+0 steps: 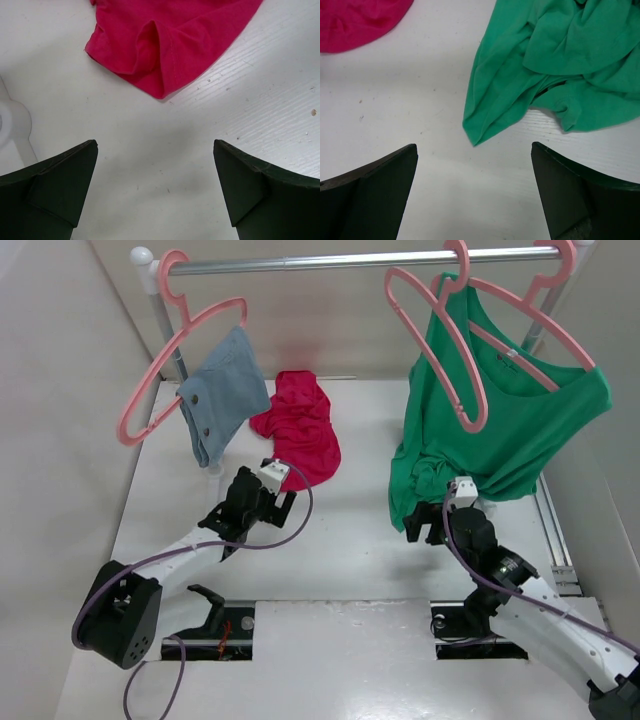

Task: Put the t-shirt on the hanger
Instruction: Move the tshirt to the center of the board, then grab a hanger with the right arm

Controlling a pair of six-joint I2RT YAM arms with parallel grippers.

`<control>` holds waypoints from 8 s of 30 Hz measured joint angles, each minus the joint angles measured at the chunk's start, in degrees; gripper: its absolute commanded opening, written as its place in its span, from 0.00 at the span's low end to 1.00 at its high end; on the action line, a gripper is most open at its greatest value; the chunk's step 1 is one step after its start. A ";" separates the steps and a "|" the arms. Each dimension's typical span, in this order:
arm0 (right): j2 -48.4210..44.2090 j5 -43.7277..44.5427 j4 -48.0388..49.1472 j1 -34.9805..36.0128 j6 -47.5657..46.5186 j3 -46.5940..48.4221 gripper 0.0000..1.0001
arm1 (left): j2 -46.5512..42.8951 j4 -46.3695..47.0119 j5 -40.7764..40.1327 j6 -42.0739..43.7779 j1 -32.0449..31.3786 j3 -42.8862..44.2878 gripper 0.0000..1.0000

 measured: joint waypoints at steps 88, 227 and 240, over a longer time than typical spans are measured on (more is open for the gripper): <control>75.30 -22.34 -1.33 -0.42 -20.96 49.00 0.00 | -5.64 -20.02 -2.64 8.63 -5.25 11.69 0.71; 43.95 -6.99 -11.82 13.84 -25.90 41.90 0.92 | -3.17 -35.76 10.71 14.58 -13.88 15.47 0.00; 45.81 -7.63 -22.69 13.68 -32.13 82.88 0.86 | -4.37 -32.92 9.16 12.85 -13.49 14.95 0.00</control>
